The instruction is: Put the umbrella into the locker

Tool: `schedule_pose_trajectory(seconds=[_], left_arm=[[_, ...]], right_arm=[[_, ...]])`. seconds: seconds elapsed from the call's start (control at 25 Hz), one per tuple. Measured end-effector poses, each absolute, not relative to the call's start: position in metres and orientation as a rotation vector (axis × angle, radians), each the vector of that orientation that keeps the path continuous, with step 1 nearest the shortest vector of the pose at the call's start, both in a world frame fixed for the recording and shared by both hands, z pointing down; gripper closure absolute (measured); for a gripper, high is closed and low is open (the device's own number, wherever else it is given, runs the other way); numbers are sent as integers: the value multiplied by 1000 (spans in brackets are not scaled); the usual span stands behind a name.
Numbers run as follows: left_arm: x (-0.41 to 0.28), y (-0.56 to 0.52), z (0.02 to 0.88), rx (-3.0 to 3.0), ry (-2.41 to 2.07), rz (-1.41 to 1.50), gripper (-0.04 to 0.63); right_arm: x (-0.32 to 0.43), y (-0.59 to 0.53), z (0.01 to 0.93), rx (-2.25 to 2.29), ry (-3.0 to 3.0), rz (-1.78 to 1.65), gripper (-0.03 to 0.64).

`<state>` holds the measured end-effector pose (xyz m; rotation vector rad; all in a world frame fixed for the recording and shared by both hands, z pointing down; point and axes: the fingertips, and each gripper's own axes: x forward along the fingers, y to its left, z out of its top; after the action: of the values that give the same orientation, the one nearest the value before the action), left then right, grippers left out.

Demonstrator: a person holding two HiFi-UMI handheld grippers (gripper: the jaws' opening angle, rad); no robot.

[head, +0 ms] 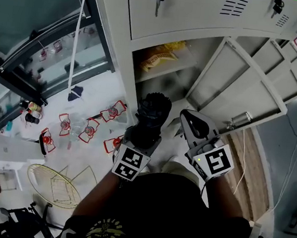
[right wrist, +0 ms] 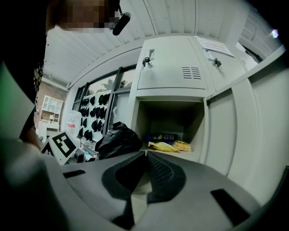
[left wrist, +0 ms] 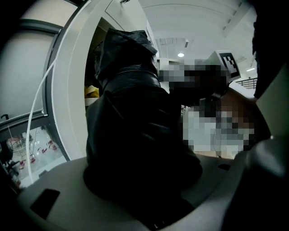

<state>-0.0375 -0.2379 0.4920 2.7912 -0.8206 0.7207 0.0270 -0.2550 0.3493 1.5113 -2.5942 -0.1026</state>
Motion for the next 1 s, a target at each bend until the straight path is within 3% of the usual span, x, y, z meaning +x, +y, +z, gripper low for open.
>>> schedule_pose_trajectory(seconds=[1.0], left_arm=[[2, -289, 548, 2543, -892, 785, 318]], right_arm=[[64, -306, 357, 1389, -2660, -67, 588]])
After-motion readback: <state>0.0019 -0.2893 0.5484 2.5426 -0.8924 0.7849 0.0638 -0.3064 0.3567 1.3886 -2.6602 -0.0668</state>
